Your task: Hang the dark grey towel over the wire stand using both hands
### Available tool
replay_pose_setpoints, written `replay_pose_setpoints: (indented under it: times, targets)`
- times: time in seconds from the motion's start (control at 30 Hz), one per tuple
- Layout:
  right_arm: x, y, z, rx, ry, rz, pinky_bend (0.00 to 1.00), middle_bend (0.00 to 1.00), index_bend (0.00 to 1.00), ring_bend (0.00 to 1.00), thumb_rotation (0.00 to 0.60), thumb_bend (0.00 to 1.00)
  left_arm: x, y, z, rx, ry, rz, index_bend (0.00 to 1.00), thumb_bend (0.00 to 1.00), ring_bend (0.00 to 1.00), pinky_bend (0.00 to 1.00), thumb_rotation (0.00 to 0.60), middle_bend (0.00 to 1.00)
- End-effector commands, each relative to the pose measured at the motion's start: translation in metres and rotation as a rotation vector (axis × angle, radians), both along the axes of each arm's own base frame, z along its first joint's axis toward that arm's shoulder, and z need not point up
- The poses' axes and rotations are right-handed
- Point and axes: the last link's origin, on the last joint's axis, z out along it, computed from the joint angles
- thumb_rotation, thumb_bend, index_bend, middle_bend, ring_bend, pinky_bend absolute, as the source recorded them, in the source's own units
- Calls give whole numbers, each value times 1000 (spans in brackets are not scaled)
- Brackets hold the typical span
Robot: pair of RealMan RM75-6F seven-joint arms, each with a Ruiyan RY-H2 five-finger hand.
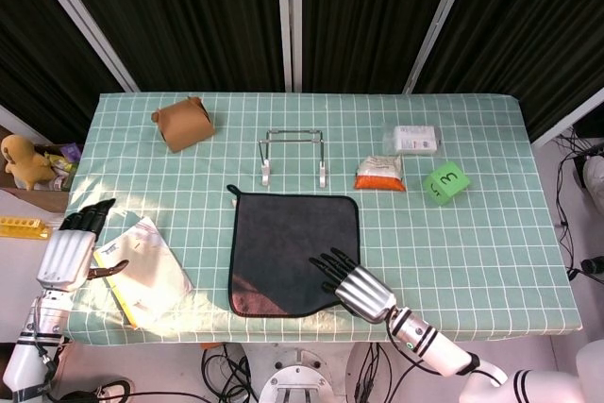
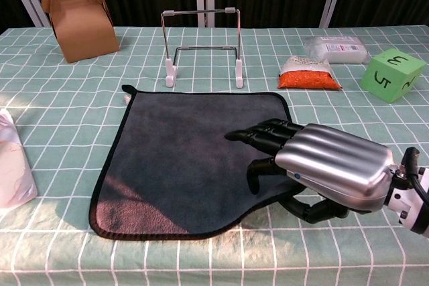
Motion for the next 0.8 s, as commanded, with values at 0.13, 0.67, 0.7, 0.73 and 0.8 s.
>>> replay_pose_setpoints:
  times: [0.13,0.67,0.7,0.73,0.8]
  targets:
    - [-2,2,-3,-35,-40,4,0,0,670,0,600,543,0,0,-1,-1,-4,1,37,61,132,231,490,108]
    - [29,-32,-8,-138,-157,-27,0,19,998,0,600,537,18,-6,-17,-147,-243,-39,79,61,166,257,502,154]
    - [36,-40,-8,-147,-161,-27,0,19,998,0,600,536,21,-6,-20,-179,-271,-41,84,62,172,267,503,158]
    - [42,-45,-9,-151,-165,-26,0,19,998,0,600,536,23,-5,-23,-200,-288,-44,86,62,176,275,504,163]
    - [56,-57,-10,-160,-178,-32,0,19,998,0,600,536,28,-3,-28,-234,-327,-52,94,62,193,293,506,183]
